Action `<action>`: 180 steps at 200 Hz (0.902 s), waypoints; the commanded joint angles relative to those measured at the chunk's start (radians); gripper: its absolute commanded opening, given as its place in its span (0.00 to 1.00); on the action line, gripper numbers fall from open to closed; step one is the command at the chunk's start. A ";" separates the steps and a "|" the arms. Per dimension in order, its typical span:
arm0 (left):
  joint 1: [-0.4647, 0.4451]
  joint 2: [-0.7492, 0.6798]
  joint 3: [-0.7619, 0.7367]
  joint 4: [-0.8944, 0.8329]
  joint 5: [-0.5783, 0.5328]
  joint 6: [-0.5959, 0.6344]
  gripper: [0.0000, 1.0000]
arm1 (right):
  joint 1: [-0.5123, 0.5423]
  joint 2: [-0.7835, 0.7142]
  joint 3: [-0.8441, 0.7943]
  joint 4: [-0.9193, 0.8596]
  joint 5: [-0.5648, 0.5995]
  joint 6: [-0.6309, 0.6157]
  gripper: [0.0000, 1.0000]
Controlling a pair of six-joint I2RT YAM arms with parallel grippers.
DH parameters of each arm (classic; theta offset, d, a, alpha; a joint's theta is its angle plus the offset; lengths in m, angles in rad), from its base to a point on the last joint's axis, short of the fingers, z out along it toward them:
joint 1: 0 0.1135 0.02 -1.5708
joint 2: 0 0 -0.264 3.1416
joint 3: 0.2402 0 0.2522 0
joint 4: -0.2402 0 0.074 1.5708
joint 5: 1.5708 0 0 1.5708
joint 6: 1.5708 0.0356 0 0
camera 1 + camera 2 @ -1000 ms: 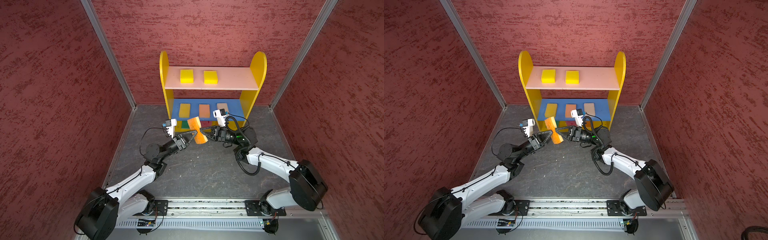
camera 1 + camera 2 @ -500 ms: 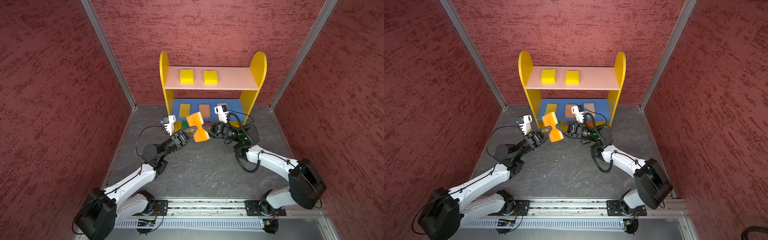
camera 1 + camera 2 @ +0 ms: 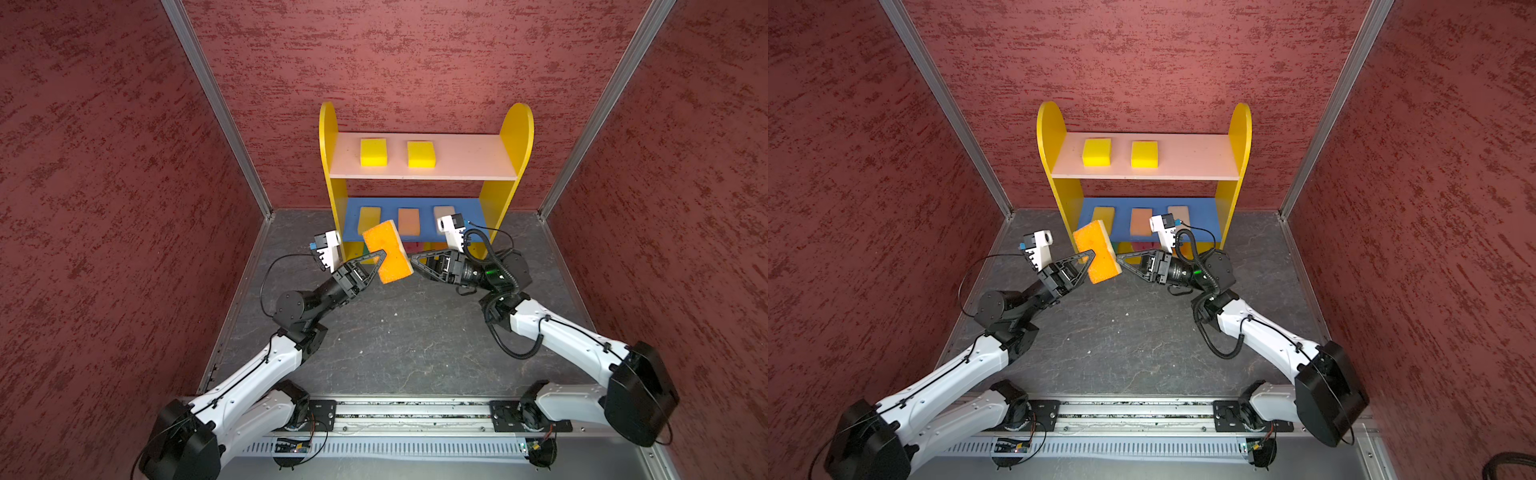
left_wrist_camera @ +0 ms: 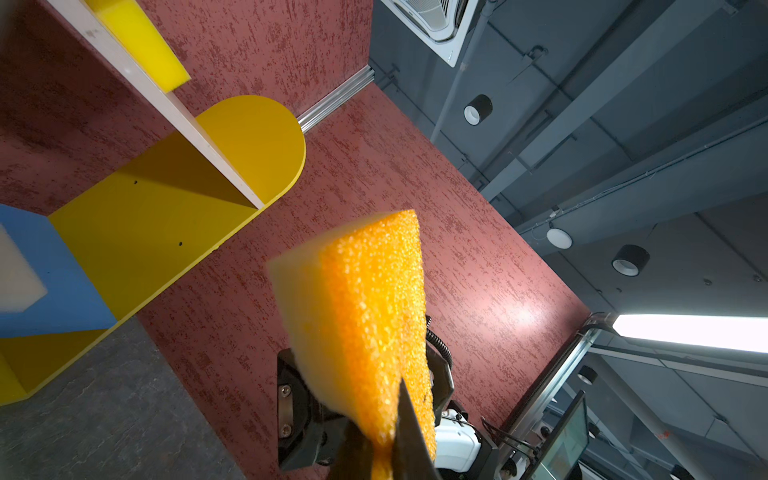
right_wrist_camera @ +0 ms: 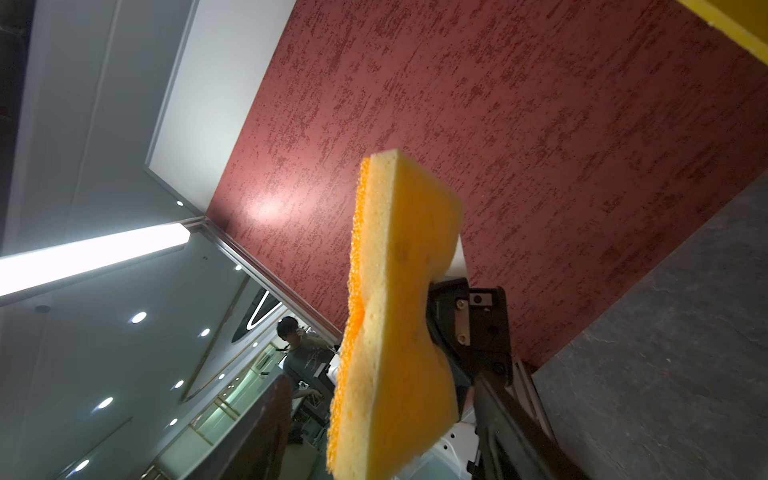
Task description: Place and organize the cleaning sponges onto the shelf
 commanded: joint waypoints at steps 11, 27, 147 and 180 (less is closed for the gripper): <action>0.008 -0.063 0.034 -0.155 -0.017 0.061 0.04 | 0.001 -0.091 0.053 -0.448 0.146 -0.289 0.71; 0.007 -0.086 0.044 -0.205 -0.026 0.086 0.04 | 0.012 -0.108 0.107 -0.614 0.205 -0.399 0.70; 0.010 -0.086 0.060 -0.302 -0.056 0.129 0.04 | 0.103 -0.051 0.264 -0.757 0.293 -0.523 0.72; 0.014 -0.082 0.068 -0.311 -0.057 0.131 0.04 | 0.105 -0.090 0.267 -0.803 0.331 -0.551 0.74</action>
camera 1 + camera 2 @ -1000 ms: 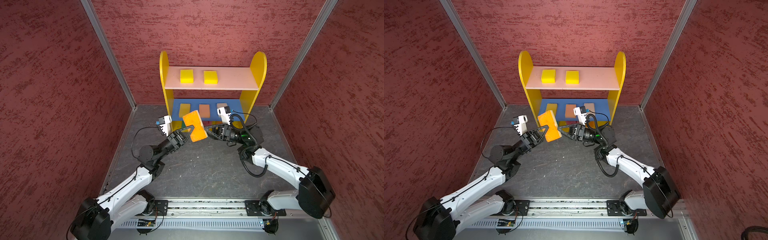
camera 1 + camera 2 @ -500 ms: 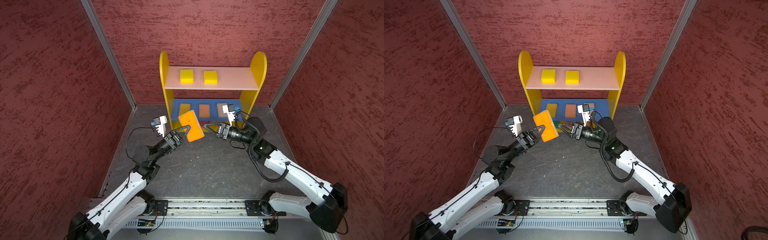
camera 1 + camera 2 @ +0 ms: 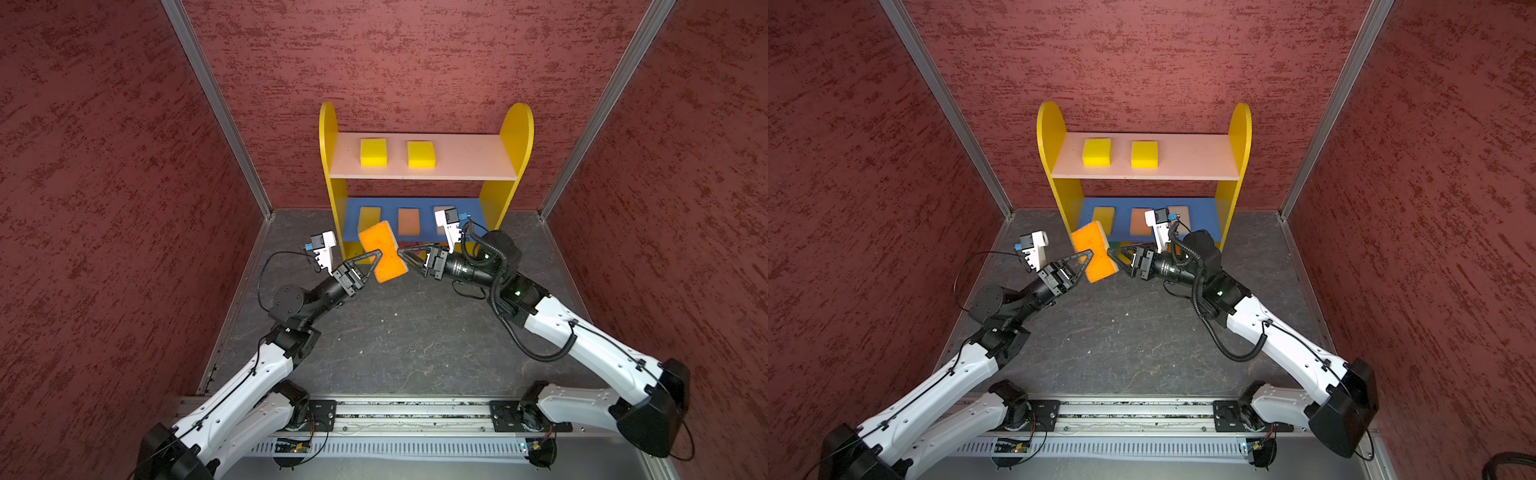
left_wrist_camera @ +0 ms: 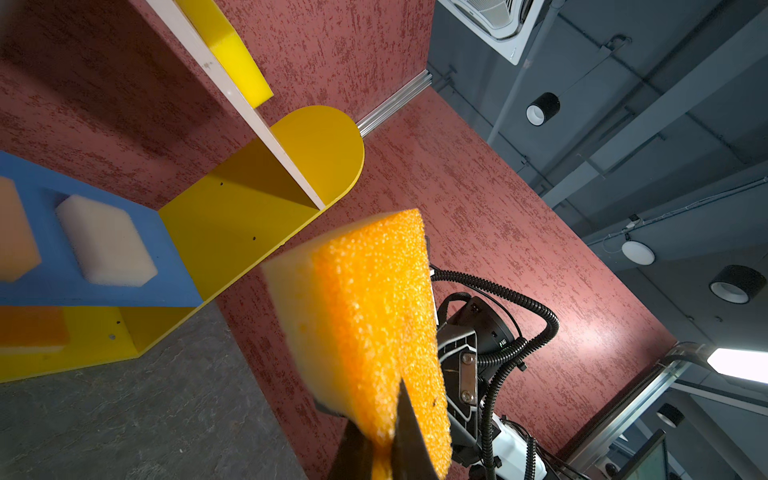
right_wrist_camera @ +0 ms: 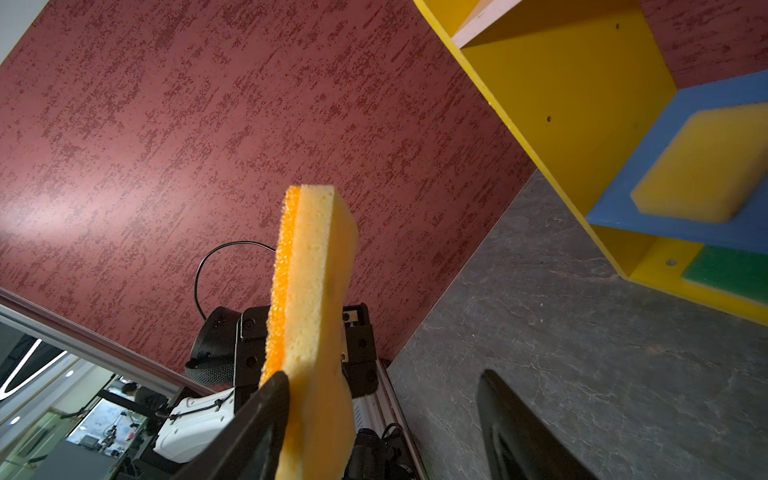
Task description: Place and organize the cleaning sponges onto the shelf
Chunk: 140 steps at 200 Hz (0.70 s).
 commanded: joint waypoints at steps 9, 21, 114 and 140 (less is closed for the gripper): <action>0.007 0.005 0.027 -0.014 -0.002 0.026 0.04 | 0.018 -0.051 0.028 -0.054 0.032 -0.047 0.74; 0.008 0.006 0.030 -0.012 -0.002 0.025 0.04 | 0.019 -0.070 0.017 -0.055 0.052 -0.051 0.74; 0.009 0.000 0.023 -0.012 -0.010 0.011 0.04 | 0.063 -0.015 0.007 -0.021 0.042 -0.037 0.74; 0.011 -0.008 0.013 -0.011 -0.018 0.008 0.04 | 0.063 -0.020 -0.008 -0.002 0.048 -0.032 0.65</action>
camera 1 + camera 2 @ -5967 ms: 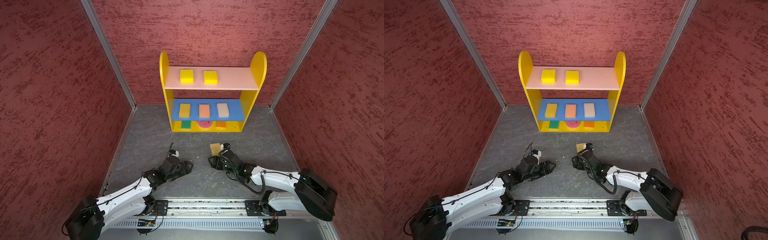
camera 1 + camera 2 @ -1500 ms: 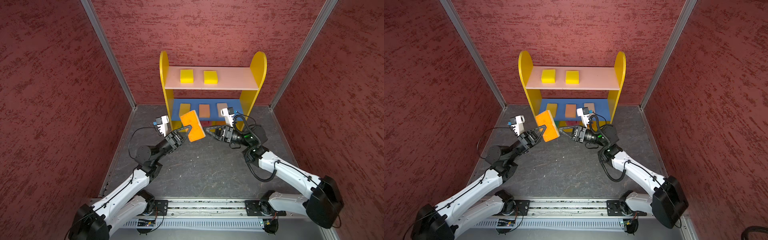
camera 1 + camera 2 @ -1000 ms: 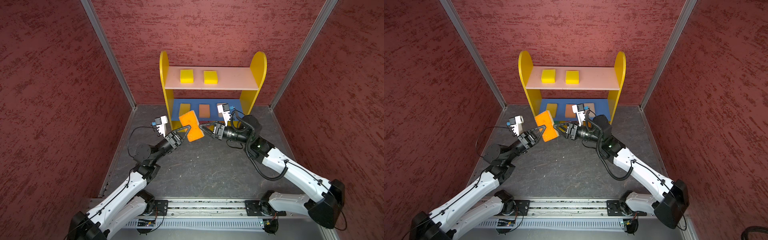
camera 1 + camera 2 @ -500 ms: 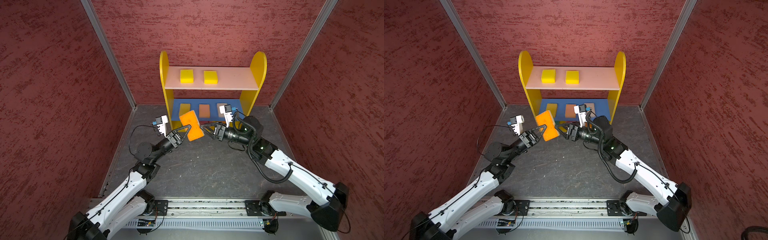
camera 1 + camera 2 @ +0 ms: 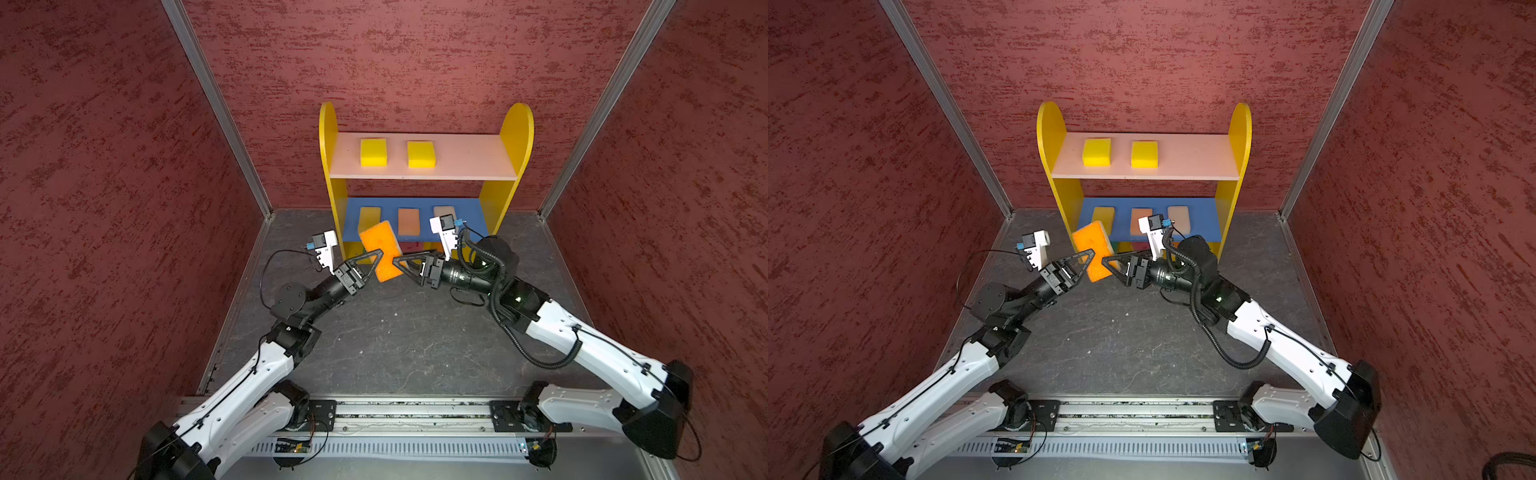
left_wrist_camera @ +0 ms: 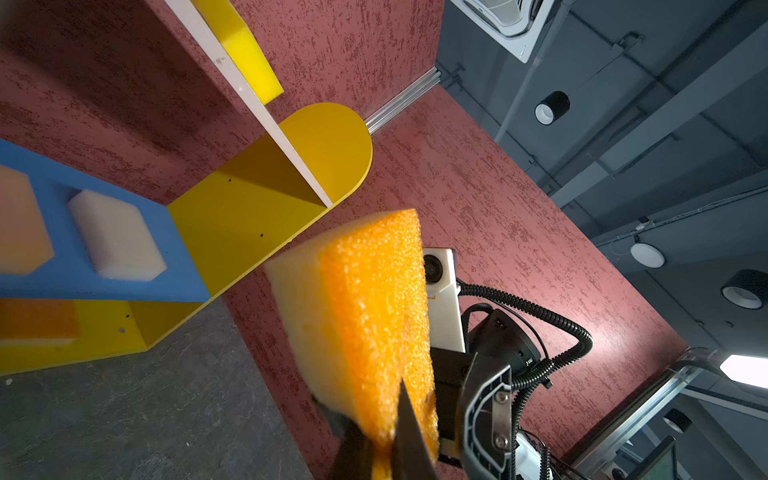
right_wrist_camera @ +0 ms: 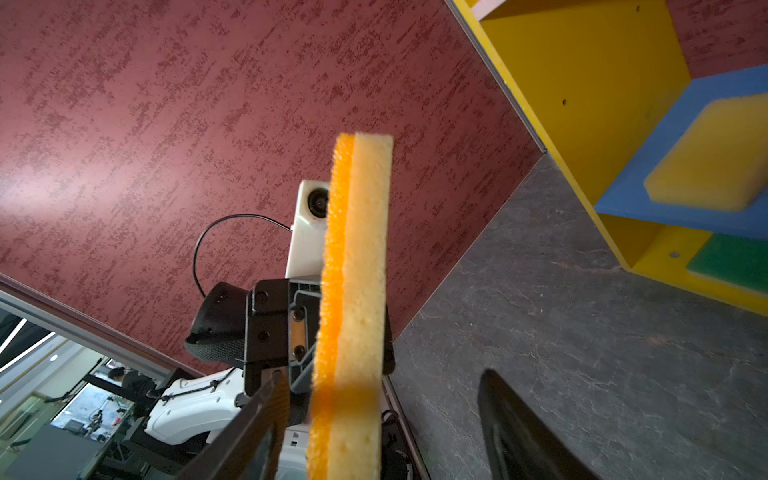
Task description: Place and organize the cleaning sponges onto the shelf
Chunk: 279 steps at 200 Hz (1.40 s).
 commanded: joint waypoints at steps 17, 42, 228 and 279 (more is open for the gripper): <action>0.007 -0.014 0.009 0.001 -0.011 0.006 0.04 | 0.003 -0.024 -0.009 0.041 0.000 0.001 0.43; 0.007 -0.007 0.009 0.002 -0.008 0.005 0.04 | 0.003 -0.029 -0.018 0.063 -0.005 0.017 0.15; 0.013 -0.455 0.170 -1.039 -0.332 0.406 1.00 | -0.213 0.119 0.769 -0.730 0.604 -0.395 0.00; 0.017 -0.472 0.164 -1.114 -0.347 0.406 1.00 | -0.393 0.376 1.093 -0.884 0.388 -0.357 0.00</action>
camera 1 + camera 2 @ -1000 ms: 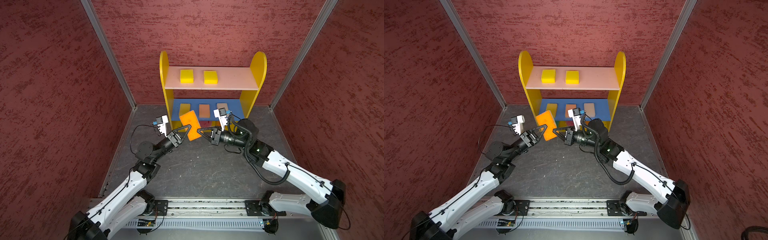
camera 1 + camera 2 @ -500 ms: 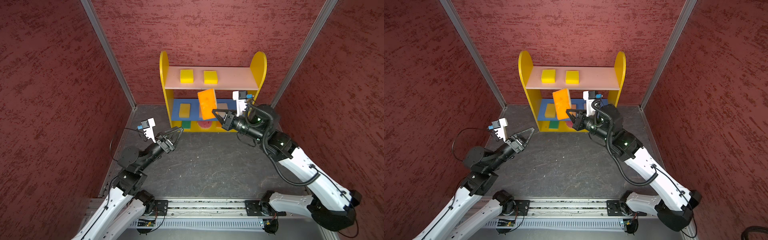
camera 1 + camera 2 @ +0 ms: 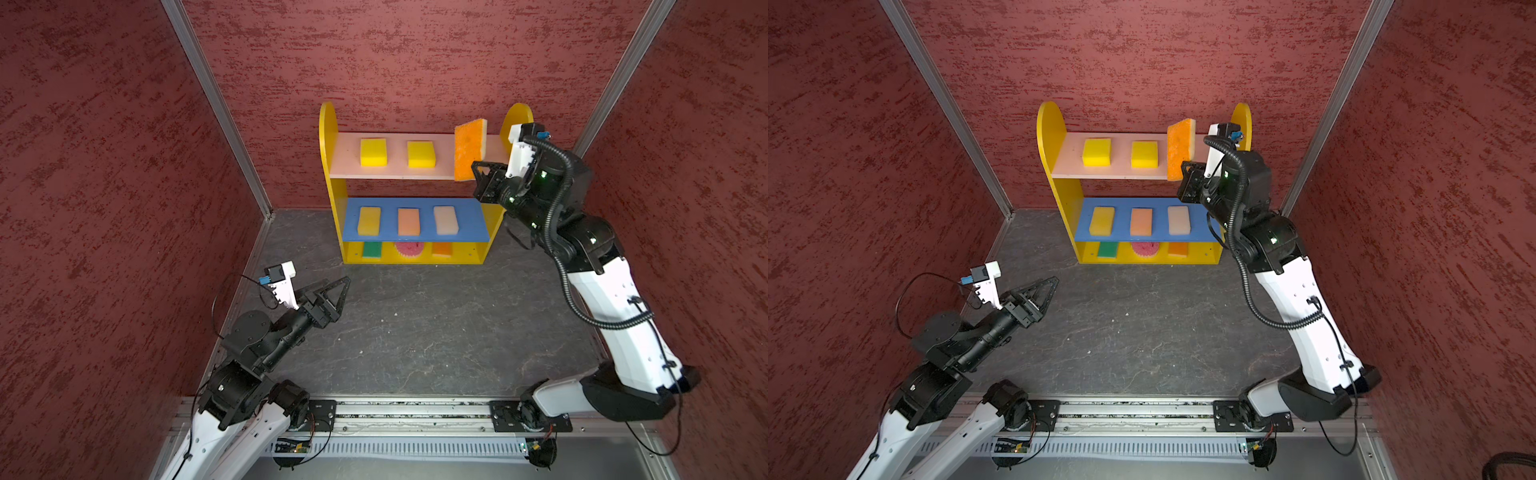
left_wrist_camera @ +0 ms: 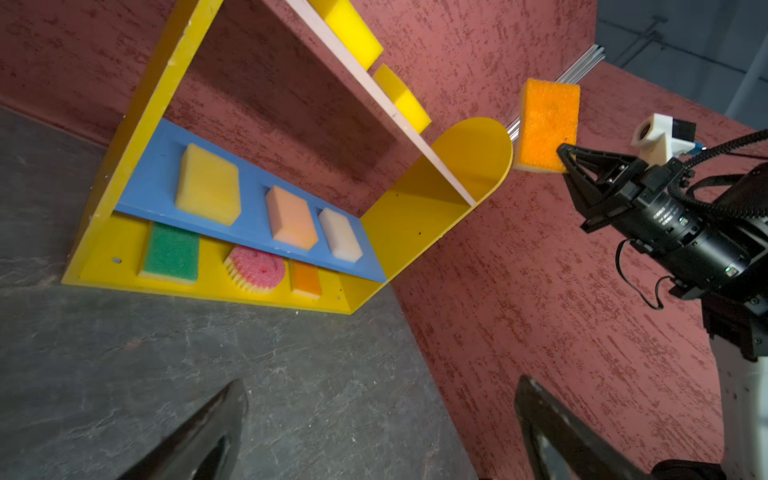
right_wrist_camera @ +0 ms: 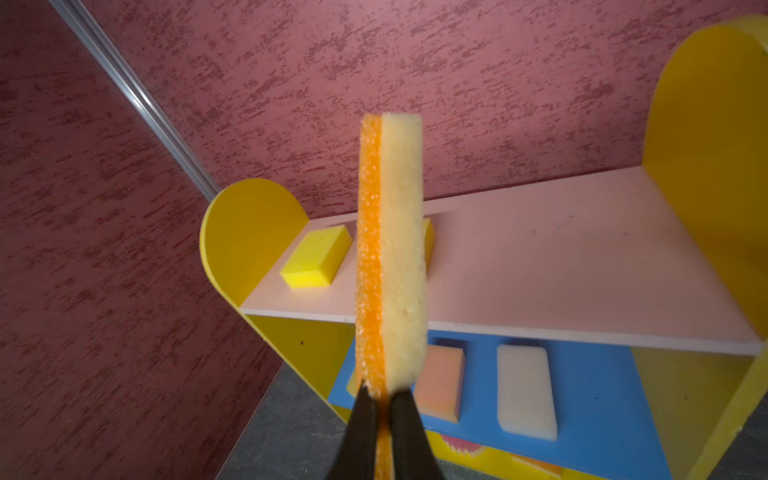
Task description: Place and organize the cleaning sponges onto the shelf
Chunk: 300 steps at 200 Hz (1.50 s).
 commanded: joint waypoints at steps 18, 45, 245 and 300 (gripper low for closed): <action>0.007 0.001 0.005 -0.079 -0.015 0.023 1.00 | -0.131 0.191 0.258 -0.184 -0.215 0.040 0.00; 0.008 0.011 0.003 -0.084 -0.010 0.017 1.00 | -0.220 0.312 0.416 -0.231 -0.371 0.099 0.00; 0.015 0.066 -0.032 -0.042 -0.014 -0.031 1.00 | -0.385 0.487 0.441 -0.295 -0.476 0.145 0.06; 0.015 0.099 -0.033 -0.017 0.002 -0.043 1.00 | -0.385 0.484 0.441 -0.335 -0.375 0.069 0.28</action>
